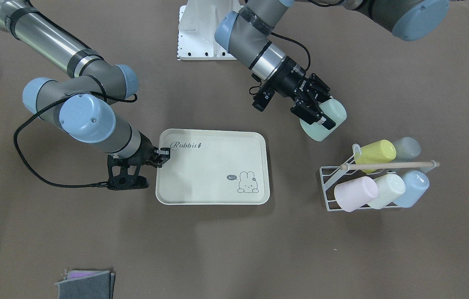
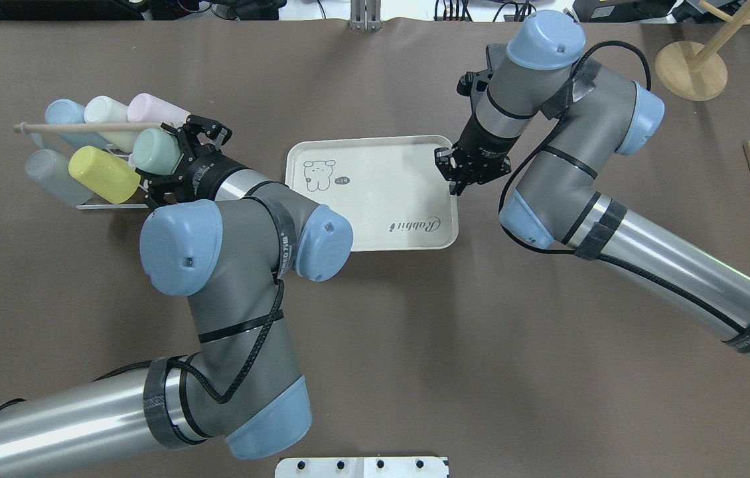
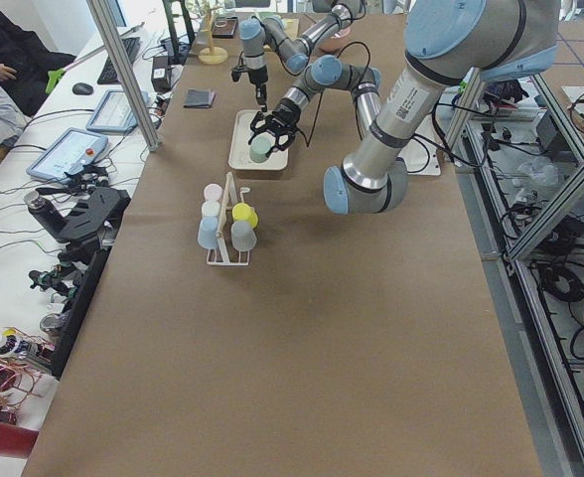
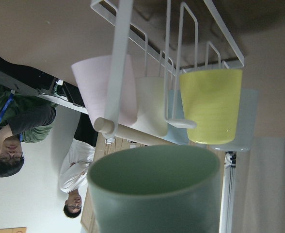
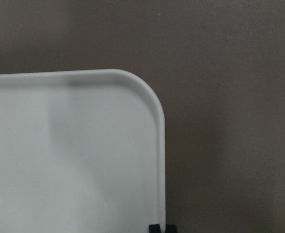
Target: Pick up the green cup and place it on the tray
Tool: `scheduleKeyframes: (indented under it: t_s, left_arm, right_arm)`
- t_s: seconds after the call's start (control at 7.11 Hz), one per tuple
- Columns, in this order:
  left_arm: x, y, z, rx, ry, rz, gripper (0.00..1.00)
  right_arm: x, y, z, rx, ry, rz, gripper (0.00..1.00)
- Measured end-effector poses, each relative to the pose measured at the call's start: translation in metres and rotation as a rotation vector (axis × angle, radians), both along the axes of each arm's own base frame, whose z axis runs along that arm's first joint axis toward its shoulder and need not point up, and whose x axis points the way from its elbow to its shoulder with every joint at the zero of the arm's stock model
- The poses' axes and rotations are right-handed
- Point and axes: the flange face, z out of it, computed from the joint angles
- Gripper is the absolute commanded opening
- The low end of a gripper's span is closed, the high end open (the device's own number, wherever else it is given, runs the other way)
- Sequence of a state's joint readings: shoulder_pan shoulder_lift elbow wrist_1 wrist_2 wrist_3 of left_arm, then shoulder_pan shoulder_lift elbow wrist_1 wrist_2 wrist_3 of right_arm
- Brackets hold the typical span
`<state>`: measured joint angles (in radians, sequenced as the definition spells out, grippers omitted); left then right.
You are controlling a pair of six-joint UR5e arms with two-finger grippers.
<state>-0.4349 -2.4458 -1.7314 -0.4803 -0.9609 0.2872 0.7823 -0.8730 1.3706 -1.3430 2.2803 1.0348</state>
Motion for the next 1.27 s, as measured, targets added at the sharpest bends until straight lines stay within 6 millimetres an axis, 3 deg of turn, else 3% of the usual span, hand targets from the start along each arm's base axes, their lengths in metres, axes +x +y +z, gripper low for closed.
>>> scheduleKeyframes:
  t_s: [0.42, 0.56, 0.98, 1.13, 1.27]
  left_arm:
    - [0.033, 0.007, -0.045, -0.074, 0.53, -0.559, 0.14]
    - [0.036, 0.005, -0.052, -0.117, 0.669, -0.714, 0.14]
    - [0.04, -0.001, -0.061, -0.155, 0.891, -0.986, 0.14]
    - [0.044, -0.003, -0.06, -0.157, 0.981, -1.072, 0.33]
    - [0.047, -0.008, -0.059, -0.164, 1.09, -1.118, 0.19]
  right_arm:
    - [-0.018, 0.012, -0.003, 0.011, 0.002, -0.016, 0.0]
    - [-0.019, 0.013, -0.001, 0.011, 0.004, -0.018, 0.98]
    - [-0.012, 0.012, 0.002, 0.021, -0.003, -0.009, 1.0]
    - [0.0, 0.007, 0.002, 0.027, -0.007, 0.007, 1.0]
    - [0.022, 0.001, 0.005, 0.039, -0.013, 0.033, 1.0]
